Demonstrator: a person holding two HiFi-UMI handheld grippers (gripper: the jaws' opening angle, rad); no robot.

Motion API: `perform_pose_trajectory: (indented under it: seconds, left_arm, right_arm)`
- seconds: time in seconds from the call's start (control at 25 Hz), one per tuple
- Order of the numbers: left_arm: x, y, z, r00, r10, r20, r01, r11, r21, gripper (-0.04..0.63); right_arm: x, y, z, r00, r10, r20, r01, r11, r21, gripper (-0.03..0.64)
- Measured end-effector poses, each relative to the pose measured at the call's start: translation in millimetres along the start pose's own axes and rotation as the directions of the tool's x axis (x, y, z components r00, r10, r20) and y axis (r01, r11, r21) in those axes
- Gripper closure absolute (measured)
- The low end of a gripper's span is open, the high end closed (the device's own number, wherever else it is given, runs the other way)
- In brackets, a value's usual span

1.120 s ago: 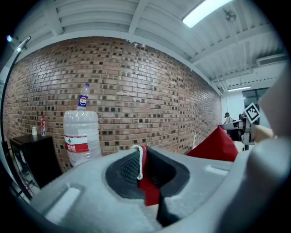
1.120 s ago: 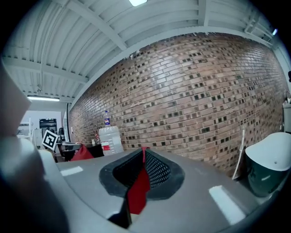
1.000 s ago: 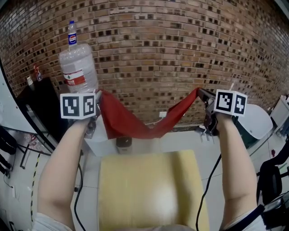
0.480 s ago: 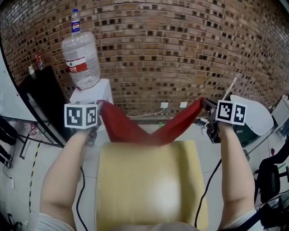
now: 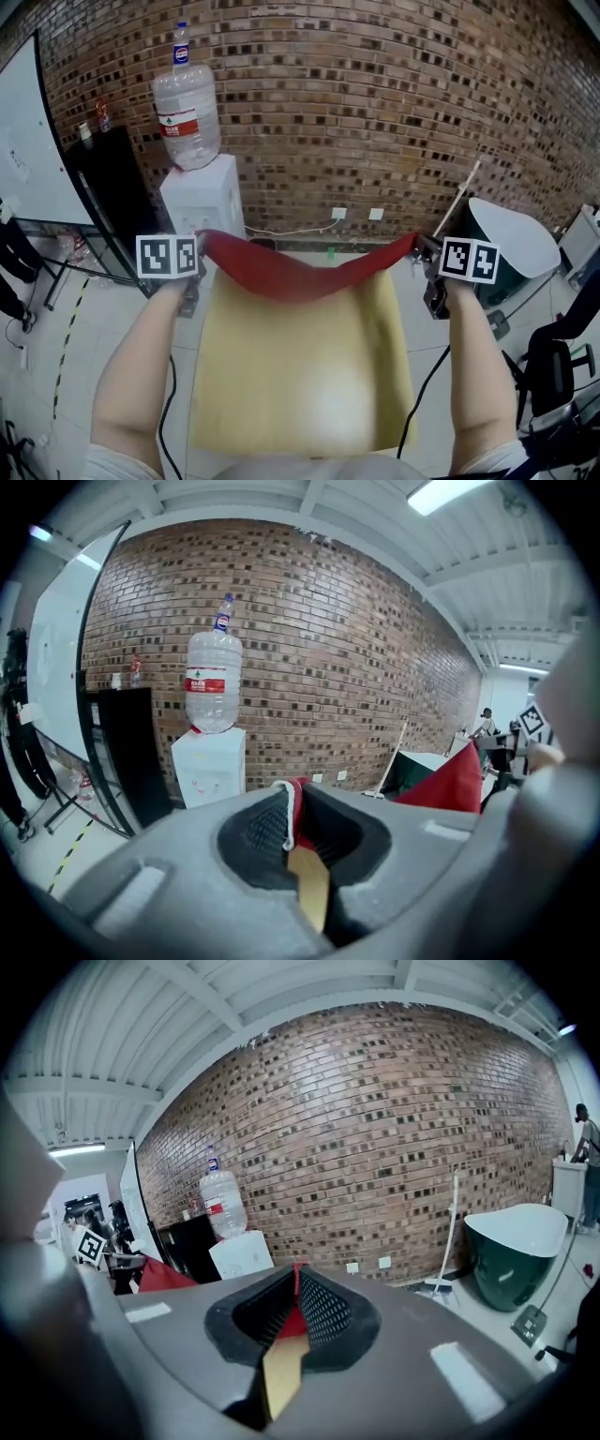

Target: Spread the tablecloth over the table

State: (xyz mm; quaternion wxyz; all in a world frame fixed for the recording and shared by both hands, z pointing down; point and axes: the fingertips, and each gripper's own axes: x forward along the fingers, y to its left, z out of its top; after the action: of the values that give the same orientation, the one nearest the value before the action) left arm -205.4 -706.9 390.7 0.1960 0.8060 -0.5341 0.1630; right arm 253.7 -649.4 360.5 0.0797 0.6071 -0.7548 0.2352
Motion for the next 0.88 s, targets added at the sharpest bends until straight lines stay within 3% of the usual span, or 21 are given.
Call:
perform_pose_trajectory:
  seconds: [0.44, 0.88]
  left_arm:
    - [-97.9, -13.2, -121.6, 0.996, 0.058, -0.072, -0.061, 0.997, -0.037, 0.588]
    - [-141.2, -27.8, -230.7, 0.982, 0.088, -0.17, -0.094, 0.995, -0.028, 0.588]
  right_arm:
    - [-100.3, 7.7, -105.2, 0.998, -0.028, -0.059, 0.029, 0.999, 0.016, 0.6]
    - [-149.4, -19.2, -211.5, 0.987, -0.076, -0.142, 0.092, 0.989, 0.112, 0.6]
